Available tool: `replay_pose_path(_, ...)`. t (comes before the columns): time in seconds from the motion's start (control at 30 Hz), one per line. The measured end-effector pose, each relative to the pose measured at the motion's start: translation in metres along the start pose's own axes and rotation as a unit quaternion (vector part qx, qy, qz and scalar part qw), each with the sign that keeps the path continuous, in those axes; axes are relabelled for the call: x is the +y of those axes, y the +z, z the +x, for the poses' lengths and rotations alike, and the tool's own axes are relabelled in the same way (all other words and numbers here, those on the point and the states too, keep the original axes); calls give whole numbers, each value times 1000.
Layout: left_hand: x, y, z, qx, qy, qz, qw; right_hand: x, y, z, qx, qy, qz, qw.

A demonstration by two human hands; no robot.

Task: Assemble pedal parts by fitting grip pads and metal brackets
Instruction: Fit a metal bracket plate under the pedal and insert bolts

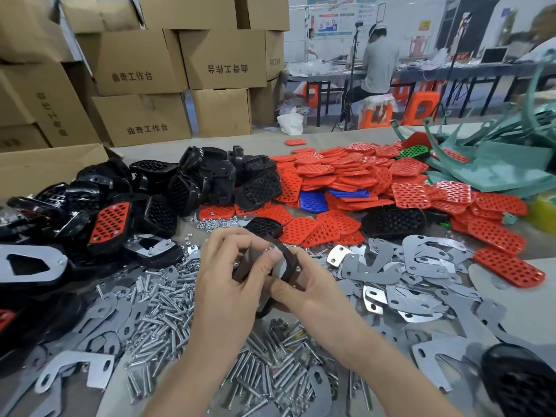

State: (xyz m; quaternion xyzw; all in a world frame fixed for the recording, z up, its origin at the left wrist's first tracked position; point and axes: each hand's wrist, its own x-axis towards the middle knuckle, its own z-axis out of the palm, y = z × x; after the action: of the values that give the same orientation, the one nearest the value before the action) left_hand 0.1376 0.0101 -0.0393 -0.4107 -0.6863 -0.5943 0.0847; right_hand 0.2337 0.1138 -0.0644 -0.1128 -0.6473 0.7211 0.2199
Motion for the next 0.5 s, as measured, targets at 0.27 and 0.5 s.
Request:
replay_pose_path(0.27, 0, 2, -1, 9, -24, -18, 1000, -5, 2, -2, -1, -16, 22, 1000)
replay_pose_path(0.5, 4, 2, -3, -12, 8, -9, 1000, -11, 4, -3, -7, -2, 82, 997)
